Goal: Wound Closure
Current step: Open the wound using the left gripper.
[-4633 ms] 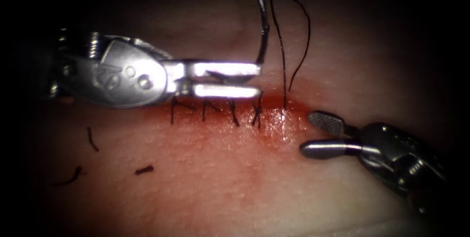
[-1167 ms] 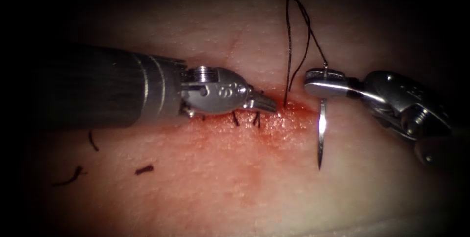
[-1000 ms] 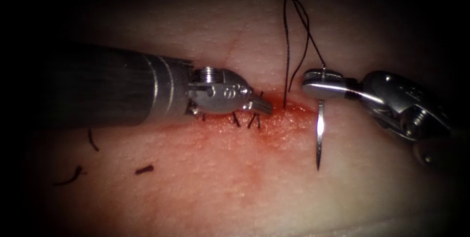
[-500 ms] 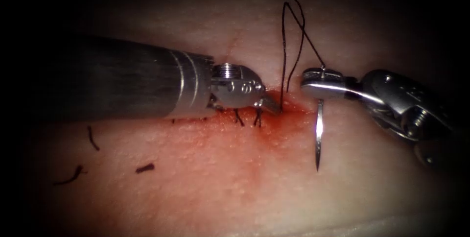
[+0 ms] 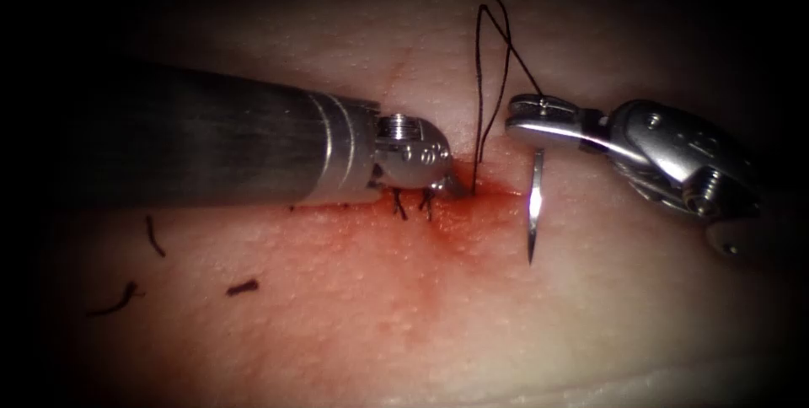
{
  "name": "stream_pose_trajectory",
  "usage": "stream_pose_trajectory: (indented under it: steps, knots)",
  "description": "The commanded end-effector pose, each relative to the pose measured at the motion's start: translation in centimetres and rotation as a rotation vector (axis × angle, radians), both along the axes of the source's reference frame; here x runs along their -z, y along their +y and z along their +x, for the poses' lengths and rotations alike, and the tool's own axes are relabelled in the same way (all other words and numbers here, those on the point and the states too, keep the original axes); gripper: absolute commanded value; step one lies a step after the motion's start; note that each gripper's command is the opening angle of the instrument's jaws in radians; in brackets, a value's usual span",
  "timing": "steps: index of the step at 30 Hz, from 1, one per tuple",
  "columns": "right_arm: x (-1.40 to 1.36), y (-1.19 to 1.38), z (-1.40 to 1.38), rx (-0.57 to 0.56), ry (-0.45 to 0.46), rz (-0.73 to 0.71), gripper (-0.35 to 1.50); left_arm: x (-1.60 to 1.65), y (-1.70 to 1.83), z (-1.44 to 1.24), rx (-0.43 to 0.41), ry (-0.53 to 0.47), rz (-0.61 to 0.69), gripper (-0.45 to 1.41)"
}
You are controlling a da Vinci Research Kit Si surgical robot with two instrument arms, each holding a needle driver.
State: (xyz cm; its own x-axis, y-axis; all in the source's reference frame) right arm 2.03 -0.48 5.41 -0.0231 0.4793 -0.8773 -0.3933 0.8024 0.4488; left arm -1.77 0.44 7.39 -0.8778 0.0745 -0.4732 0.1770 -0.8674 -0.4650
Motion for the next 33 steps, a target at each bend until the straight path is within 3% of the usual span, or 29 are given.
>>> stream_pose_trajectory:
  steps: [1, 7, 15, 25, 27, 33]
  knots:
    - [-0.15, 0.09, 0.06, -0.005, 0.004, -0.029, -0.35, -0.06, -0.02, -0.06, 0.018, 0.020, 0.011, -0.45]
    - [-0.25, 0.05, 0.14, -0.004, -0.009, -0.127, -0.35, -0.09, -0.14, -0.05, 0.036, 0.071, 0.033, -0.45]
    - [-0.28, 0.00, 0.36, -0.002, -0.040, -0.247, -0.35, -0.08, -0.15, -0.03, 0.065, 0.091, 0.050, -0.18]
    - [-0.30, 0.02, 0.37, 0.007, -0.059, -0.303, -0.35, -0.07, -0.14, -0.08, 0.091, 0.108, 0.063, 0.54]
    - [-0.31, 0.02, 0.37, 0.007, -0.061, -0.309, -0.35, -0.07, -0.15, -0.08, 0.094, 0.113, 0.066, 0.61]
    - [-0.35, -0.06, 0.43, -0.006, -0.063, -0.354, -0.35, -0.05, -0.16, -0.03, 0.102, 0.118, 0.076, 0.56]
